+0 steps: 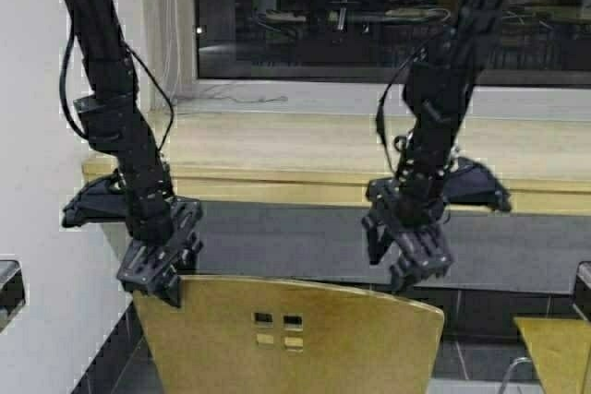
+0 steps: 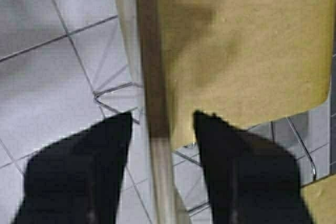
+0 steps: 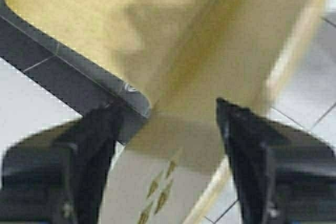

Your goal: Push the chairs under the table

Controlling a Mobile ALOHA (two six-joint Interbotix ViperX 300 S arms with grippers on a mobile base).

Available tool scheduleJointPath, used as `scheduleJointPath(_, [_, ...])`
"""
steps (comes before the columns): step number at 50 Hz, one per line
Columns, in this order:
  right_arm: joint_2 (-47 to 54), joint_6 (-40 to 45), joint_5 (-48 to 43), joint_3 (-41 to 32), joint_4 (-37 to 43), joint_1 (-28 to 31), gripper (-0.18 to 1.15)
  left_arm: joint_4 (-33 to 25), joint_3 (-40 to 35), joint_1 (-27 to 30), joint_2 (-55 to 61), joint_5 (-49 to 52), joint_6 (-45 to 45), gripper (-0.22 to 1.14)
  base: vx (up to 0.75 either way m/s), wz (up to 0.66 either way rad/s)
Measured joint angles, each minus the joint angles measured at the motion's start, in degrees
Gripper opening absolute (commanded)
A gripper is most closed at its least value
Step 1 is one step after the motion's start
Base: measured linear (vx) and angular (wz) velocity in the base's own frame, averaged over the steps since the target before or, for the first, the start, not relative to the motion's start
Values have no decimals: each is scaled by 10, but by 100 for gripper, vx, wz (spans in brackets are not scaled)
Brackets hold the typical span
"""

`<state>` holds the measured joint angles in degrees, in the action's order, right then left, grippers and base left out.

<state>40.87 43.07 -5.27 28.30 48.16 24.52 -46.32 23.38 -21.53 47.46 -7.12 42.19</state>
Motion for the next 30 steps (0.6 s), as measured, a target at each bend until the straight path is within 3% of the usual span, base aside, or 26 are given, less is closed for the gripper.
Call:
scheduleJointPath(14, [-82, 1, -4, 57, -2, -5, 91, 3, -9, 2, 14, 2, 0, 78, 0, 0])
scheduleJointPath(30, [-68, 17, -5, 62, 7, 62, 91, 3, -16, 2, 24, 13, 0, 78, 0, 0])
